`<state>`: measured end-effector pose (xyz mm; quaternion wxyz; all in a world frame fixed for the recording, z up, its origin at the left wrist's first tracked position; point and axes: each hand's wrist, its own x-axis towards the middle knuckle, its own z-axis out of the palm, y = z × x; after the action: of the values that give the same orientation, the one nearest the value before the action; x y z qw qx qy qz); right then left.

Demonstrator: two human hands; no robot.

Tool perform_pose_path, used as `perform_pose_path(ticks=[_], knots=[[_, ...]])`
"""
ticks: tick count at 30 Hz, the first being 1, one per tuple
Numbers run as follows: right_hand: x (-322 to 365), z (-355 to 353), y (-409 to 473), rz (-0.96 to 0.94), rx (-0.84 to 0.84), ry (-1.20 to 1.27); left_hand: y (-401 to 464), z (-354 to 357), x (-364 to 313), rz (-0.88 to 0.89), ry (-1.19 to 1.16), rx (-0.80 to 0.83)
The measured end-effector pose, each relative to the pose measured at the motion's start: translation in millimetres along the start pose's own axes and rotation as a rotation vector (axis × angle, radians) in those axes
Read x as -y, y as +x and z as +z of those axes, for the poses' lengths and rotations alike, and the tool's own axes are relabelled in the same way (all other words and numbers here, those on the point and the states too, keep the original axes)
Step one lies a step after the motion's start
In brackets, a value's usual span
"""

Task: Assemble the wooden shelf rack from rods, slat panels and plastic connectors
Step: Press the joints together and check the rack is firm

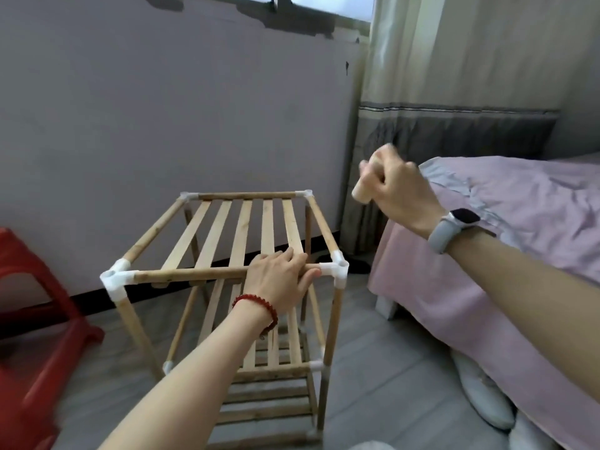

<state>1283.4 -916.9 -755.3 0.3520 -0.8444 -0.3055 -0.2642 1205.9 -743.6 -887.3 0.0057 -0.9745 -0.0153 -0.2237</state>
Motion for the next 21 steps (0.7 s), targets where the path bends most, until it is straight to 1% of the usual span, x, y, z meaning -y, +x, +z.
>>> perform_pose_path(ticks=[1, 2, 3, 5, 6, 7, 8, 9, 11, 12, 13, 15, 16, 17, 18, 21], knots=[[1.1, 1.7, -2.4, -0.015, -0.119, 0.071, -0.1, 0.0, 0.3, 0.0, -0.002, -0.003], [-4.0, 10.1, -11.8, -0.031, -0.156, 0.078, 0.4, -0.3, 0.4, 0.003, 0.004, -0.01], [-10.6, 27.7, -30.0, -0.032, -0.08, 0.013, 0.2, 0.0, 1.3, 0.002, 0.009, -0.016], [-18.0, 53.6, -69.6, -0.004, 0.251, -0.204, -0.3, 0.8, 0.2, -0.006, 0.019, -0.011], [-21.6, 52.5, -70.9, -0.01, 0.326, -0.265, -0.7, 1.0, -0.4, -0.006, 0.026, -0.012], [-22.0, 47.3, -58.0, -0.02, 0.317, -0.29, -0.5, 0.1, -0.6, -0.011, 0.023, -0.014], [-15.7, 36.3, -45.5, 0.002, 0.26, -0.267, -0.6, -1.0, -1.7, -0.01, 0.015, -0.003], [-10.9, 25.4, -27.8, 0.015, 0.16, -0.196, 0.0, -1.7, -1.7, -0.011, 0.013, 0.004], [1.2, 13.9, -11.4, 0.022, -0.083, 0.027, -1.4, -1.9, -2.3, -0.012, 0.023, 0.005], [3.5, 18.5, -17.0, 0.002, -0.101, 0.033, -2.0, -2.8, -2.7, -0.01, 0.027, 0.006], [3.2, 33.1, -34.8, -0.042, -0.019, -0.072, -2.2, -3.9, -3.4, -0.008, 0.032, 0.004], [3.5, 58.6, -75.3, -0.125, 0.323, -0.32, -2.2, -4.5, -3.0, -0.007, 0.039, 0.007], [1.0, 57.9, -74.3, -0.134, 0.41, -0.371, -2.6, -4.7, -2.6, -0.009, 0.038, 0.01], [1.2, 52.9, -59.8, -0.125, 0.397, -0.353, -2.0, -5.0, -2.3, -0.014, 0.034, 0.013], [3.2, 44.7, -43.8, -0.071, 0.341, -0.293, -2.1, -5.5, -3.1, -0.01, 0.028, 0.027], [10.3, 20.4, -7.8, 0.033, 0.022, 0.026, -2.9, -5.3, -4.3, -0.016, 0.02, 0.021]])
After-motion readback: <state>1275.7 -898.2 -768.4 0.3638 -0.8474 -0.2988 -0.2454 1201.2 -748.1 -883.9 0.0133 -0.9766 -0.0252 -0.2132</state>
